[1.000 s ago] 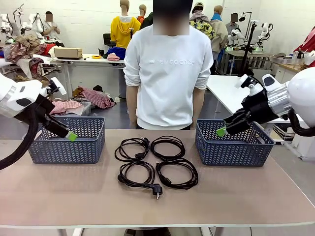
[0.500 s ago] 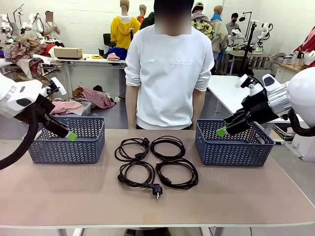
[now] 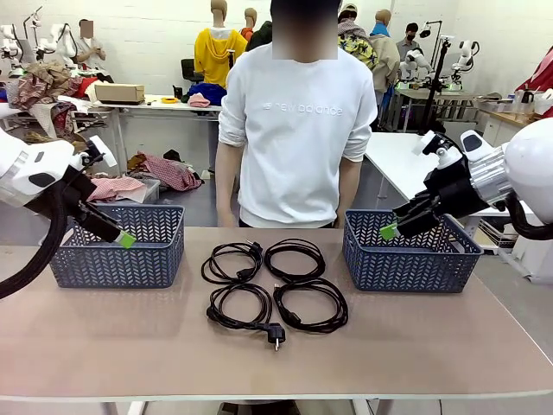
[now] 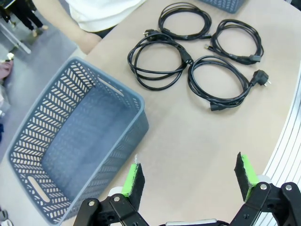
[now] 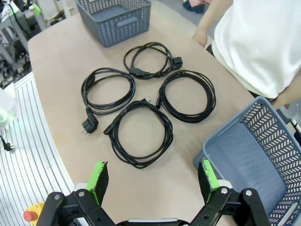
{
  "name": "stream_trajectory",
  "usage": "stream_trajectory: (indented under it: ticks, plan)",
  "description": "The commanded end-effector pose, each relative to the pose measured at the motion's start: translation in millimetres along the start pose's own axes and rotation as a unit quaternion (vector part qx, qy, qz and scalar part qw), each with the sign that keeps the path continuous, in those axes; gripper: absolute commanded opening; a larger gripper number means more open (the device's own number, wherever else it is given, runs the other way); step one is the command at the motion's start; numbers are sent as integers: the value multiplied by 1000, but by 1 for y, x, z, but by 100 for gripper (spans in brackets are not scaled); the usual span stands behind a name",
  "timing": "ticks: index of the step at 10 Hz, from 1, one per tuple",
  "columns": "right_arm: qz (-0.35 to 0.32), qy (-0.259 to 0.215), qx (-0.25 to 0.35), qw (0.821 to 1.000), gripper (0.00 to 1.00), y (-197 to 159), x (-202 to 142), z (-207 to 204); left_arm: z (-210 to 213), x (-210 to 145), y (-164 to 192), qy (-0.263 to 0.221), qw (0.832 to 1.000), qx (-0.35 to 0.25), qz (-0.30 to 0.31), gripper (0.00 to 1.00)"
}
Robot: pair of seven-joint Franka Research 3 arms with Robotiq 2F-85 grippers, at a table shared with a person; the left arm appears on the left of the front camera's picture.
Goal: Organize the cables according to human instructions.
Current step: Pick up a bundle of cables and place it in the basket indicated by the human.
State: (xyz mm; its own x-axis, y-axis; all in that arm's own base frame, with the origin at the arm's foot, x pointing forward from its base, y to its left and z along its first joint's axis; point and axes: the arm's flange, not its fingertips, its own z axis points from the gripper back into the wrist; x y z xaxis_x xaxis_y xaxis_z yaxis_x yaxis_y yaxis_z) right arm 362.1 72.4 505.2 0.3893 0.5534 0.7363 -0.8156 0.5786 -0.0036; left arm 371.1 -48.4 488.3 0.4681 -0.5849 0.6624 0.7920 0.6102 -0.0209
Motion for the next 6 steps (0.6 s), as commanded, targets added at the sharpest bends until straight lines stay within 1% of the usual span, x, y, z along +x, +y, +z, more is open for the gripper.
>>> stream_trajectory:
  ticks: [1, 6]
  plan:
    - [-1, -6, 5, 1000, 100, -1, 0, -1, 0, -3, 1, -6, 1000, -7, -6, 100]
    - [-1, -6, 5, 1000, 100, -1, 0, -1, 0, -3, 1, -6, 1000, -7, -6, 100]
